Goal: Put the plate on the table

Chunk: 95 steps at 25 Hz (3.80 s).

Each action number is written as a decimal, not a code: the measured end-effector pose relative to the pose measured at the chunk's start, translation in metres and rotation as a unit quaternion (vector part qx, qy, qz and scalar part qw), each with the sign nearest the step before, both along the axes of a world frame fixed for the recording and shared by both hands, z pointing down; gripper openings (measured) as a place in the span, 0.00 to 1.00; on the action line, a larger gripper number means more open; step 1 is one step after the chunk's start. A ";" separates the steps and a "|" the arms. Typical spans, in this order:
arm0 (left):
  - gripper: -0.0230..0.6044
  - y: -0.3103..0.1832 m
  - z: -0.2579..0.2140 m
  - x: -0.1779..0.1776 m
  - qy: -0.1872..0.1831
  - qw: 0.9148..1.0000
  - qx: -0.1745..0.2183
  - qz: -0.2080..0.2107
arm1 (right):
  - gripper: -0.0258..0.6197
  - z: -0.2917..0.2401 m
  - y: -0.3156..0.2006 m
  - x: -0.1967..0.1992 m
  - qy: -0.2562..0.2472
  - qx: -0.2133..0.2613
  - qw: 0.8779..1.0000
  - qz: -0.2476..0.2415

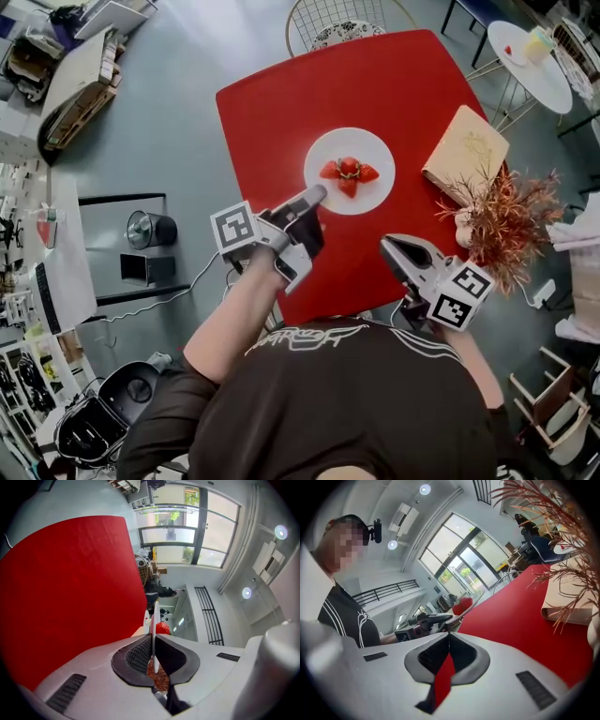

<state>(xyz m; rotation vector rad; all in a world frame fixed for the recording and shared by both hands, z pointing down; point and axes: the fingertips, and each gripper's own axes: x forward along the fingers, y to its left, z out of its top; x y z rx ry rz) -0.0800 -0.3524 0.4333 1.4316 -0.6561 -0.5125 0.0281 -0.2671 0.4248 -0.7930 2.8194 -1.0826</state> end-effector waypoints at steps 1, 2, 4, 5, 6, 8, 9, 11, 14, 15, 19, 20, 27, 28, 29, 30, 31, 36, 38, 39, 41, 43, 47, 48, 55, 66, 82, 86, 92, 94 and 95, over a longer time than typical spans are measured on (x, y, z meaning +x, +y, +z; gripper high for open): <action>0.07 -0.005 0.005 0.000 -0.002 1.000 0.001 -0.001 | 0.05 0.003 -0.001 0.000 0.001 -0.003 1.000 -0.002; 0.07 -0.010 0.010 0.000 -0.005 1.000 0.002 -0.003 | 0.05 0.005 -0.003 -0.001 0.002 -0.005 1.000 -0.004; 0.07 -0.021 0.021 0.001 -0.010 1.000 0.008 -0.003 | 0.05 0.010 -0.007 -0.002 0.008 -0.008 1.000 -0.007; 0.07 -0.026 0.026 0.002 -0.013 1.000 0.012 -0.002 | 0.05 0.012 -0.009 -0.002 0.013 -0.008 1.000 -0.009; 0.07 -0.030 0.032 0.003 -0.013 1.000 0.014 -0.001 | 0.05 0.015 -0.010 -0.003 0.018 -0.007 1.000 -0.011; 0.07 -0.036 0.043 0.006 -0.010 1.000 0.012 -0.003 | 0.05 0.020 -0.012 -0.005 0.027 -0.008 0.999 -0.016; 0.07 -0.039 0.050 0.006 -0.008 1.000 0.010 -0.005 | 0.05 0.023 -0.012 -0.007 0.029 -0.009 0.999 -0.019; 0.07 -0.047 0.061 0.008 -0.014 1.000 0.008 -0.007 | 0.05 0.029 -0.014 -0.010 0.030 -0.012 0.999 -0.022; 0.07 -0.056 0.075 0.008 -0.030 1.000 0.006 -0.003 | 0.05 0.036 -0.016 -0.014 0.028 -0.020 0.999 -0.024; 0.07 -0.058 0.079 0.008 -0.034 0.999 0.005 -0.003 | 0.05 0.038 -0.016 -0.016 0.027 -0.023 0.999 -0.025; 0.07 -0.060 0.099 0.006 -0.044 0.999 -0.012 -0.006 | 0.05 0.050 -0.014 -0.020 0.030 -0.034 0.999 -0.025; 0.07 -0.060 0.104 0.005 -0.048 0.999 -0.017 -0.008 | 0.05 0.052 -0.013 -0.021 0.031 -0.036 0.999 -0.024; 0.07 -0.063 0.122 0.002 -0.076 0.996 -0.038 -0.003 | 0.05 0.052 -0.016 -0.025 0.027 -0.041 0.999 -0.017; 0.07 -0.063 0.124 0.002 -0.081 0.996 -0.042 -0.002 | 0.05 0.052 -0.016 -0.026 0.026 -0.041 0.999 -0.015; 0.07 -0.063 0.127 0.001 -0.086 0.995 -0.047 -0.001 | 0.05 0.052 -0.017 -0.026 0.026 -0.041 0.999 -0.014; 0.07 -0.062 0.130 0.001 -0.091 0.994 -0.053 0.000 | 0.05 0.052 -0.017 -0.025 0.026 -0.042 0.999 -0.013; 0.07 -0.062 0.133 0.001 -0.094 0.994 -0.058 0.002 | 0.05 0.052 -0.016 -0.024 0.025 -0.043 0.999 -0.011; 0.06 -0.061 0.139 0.002 -0.103 0.992 -0.072 0.006 | 0.05 0.060 -0.016 -0.015 0.019 -0.051 0.999 0.003; 0.06 -0.060 0.141 0.004 -0.105 0.992 -0.076 0.009 | 0.05 0.060 -0.016 -0.014 0.014 -0.050 0.999 0.007; 0.06 -0.060 0.142 0.005 -0.106 0.991 -0.078 0.010 | 0.05 0.059 -0.016 -0.014 0.012 -0.049 0.999 0.007; 0.06 -0.059 0.143 0.004 -0.109 0.991 -0.081 0.009 | 0.05 0.056 -0.016 -0.014 0.008 -0.047 0.999 0.007; 0.06 -0.059 0.143 0.003 -0.113 0.990 -0.083 0.009 | 0.05 0.054 -0.016 -0.014 -0.001 -0.048 0.999 0.009; 0.07 -0.059 0.144 0.004 -0.117 0.989 -0.093 0.009 | 0.05 0.052 -0.016 -0.011 -0.010 -0.052 0.999 0.012; 0.07 -0.059 0.145 0.004 -0.118 0.988 -0.097 0.009 | 0.05 0.052 -0.016 -0.010 -0.010 -0.051 0.999 0.013; 0.09 -0.061 0.141 0.004 -0.111 0.989 -0.099 0.005 | 0.05 0.047 -0.015 -0.011 -0.022 -0.048 0.999 0.008; 0.44 -0.067 0.117 0.010 -0.036 0.999 -0.039 -0.004 | 0.05 0.052 -0.010 -0.005 -0.024 -0.056 0.998 0.009; 0.56 -0.052 0.109 0.025 -0.140 0.983 0.056 0.109 | 0.05 0.058 -0.003 -0.006 -0.020 -0.071 0.997 0.007; 0.56 -0.045 0.110 0.030 -0.196 0.966 0.082 0.147 | 0.05 0.058 -0.001 -0.004 -0.017 -0.071 0.997 0.006; 0.56 -0.038 0.113 0.033 -0.281 0.932 0.122 0.196 | 0.05 0.057 0.003 -0.003 -0.017 -0.071 0.997 0.001; 0.56 -0.035 0.116 0.033 -0.312 0.915 0.138 0.215 | 0.05 0.058 0.003 -0.001 -0.016 -0.071 0.997 0.001; 0.56 -0.033 0.117 0.033 -0.328 0.906 0.146 0.224 | 0.05 0.058 0.003 0.000 -0.016 -0.071 0.997 0.002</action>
